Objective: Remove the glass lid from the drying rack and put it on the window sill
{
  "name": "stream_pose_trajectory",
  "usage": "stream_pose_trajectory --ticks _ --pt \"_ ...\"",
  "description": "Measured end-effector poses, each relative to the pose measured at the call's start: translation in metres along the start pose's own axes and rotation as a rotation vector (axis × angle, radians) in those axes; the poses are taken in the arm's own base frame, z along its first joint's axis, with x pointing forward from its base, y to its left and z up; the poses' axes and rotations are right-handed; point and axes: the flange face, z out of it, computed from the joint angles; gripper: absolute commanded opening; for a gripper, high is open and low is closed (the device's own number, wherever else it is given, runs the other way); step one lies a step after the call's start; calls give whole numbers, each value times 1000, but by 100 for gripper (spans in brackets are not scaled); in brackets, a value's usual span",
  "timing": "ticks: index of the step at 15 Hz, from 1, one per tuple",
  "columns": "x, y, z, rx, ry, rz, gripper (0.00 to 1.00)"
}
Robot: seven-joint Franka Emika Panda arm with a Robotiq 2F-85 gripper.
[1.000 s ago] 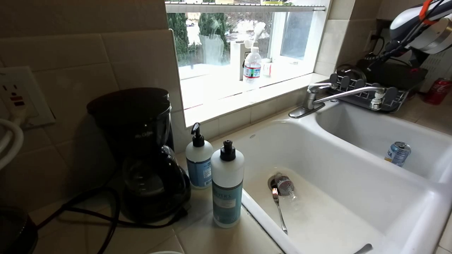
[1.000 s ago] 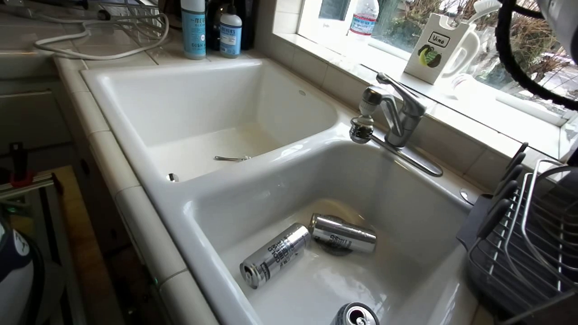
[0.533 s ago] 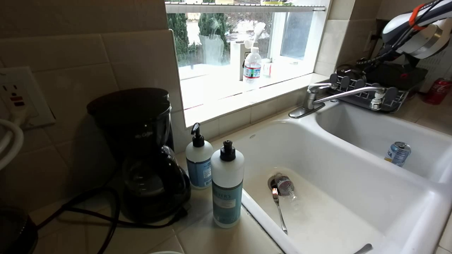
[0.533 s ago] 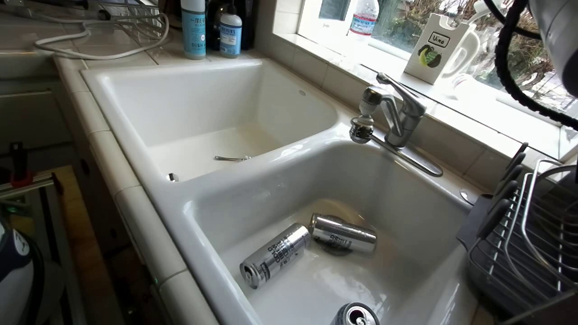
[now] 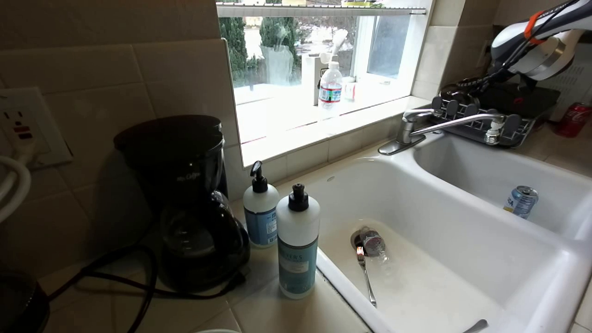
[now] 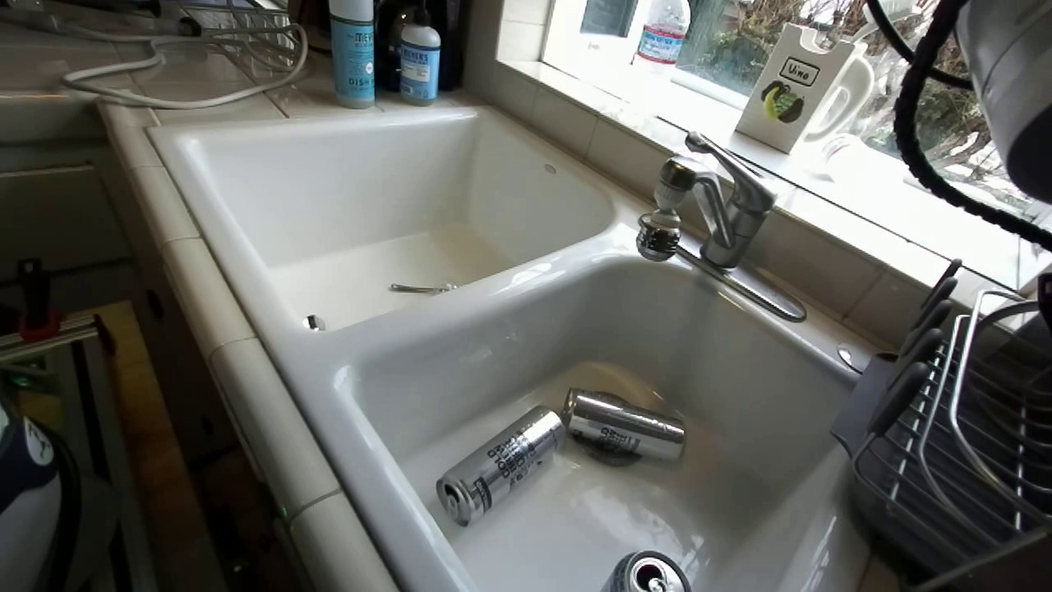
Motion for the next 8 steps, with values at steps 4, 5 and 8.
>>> stream_pose_trajectory --ticks 4,5,8 --pt "-2 4 5 -3 2 -30 20" --pt "-2 5 6 -4 3 -37 5" --pt "-2 7 7 -6 5 -47 5"
